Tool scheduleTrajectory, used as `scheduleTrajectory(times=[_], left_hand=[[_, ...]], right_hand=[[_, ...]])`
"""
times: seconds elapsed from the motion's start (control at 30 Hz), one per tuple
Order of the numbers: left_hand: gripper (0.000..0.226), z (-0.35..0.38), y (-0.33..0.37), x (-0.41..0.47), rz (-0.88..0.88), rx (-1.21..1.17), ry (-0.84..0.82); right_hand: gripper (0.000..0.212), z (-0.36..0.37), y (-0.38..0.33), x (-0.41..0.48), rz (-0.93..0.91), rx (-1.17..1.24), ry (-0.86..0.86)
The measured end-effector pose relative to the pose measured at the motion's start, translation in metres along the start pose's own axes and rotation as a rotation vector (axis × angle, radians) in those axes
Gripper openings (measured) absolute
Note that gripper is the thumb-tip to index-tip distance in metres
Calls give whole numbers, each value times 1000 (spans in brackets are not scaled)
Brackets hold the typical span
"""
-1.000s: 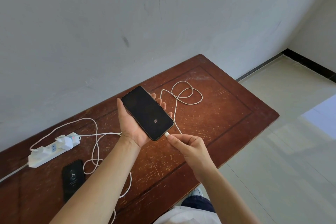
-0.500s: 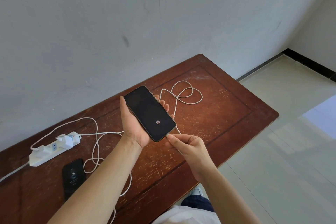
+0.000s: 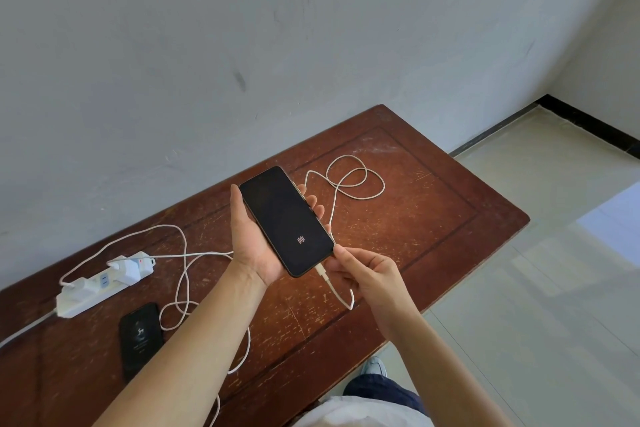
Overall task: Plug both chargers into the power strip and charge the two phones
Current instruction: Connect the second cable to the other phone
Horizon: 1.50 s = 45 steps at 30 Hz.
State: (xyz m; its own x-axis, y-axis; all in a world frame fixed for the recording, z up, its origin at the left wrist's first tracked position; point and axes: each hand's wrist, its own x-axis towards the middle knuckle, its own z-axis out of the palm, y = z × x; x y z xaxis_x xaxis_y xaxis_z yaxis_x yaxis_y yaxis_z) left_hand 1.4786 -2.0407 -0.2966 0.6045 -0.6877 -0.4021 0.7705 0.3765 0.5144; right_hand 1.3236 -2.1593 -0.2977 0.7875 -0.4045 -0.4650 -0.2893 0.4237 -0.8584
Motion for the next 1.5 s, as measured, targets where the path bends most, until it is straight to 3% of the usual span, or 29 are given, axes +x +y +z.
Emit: scheduleTrajectory(times=[1.3,1.4,1.5], left_hand=[[101,-7,3,13,-25,24,98],[100,-14,2,18,-57,9,116],[96,-25,-2,21,-87,-12,137]], right_hand=[[25,-4,21,28,68,-8,68],[22,-9,34,40,85,-89,104],[35,-18,60,56,125,-373,160]])
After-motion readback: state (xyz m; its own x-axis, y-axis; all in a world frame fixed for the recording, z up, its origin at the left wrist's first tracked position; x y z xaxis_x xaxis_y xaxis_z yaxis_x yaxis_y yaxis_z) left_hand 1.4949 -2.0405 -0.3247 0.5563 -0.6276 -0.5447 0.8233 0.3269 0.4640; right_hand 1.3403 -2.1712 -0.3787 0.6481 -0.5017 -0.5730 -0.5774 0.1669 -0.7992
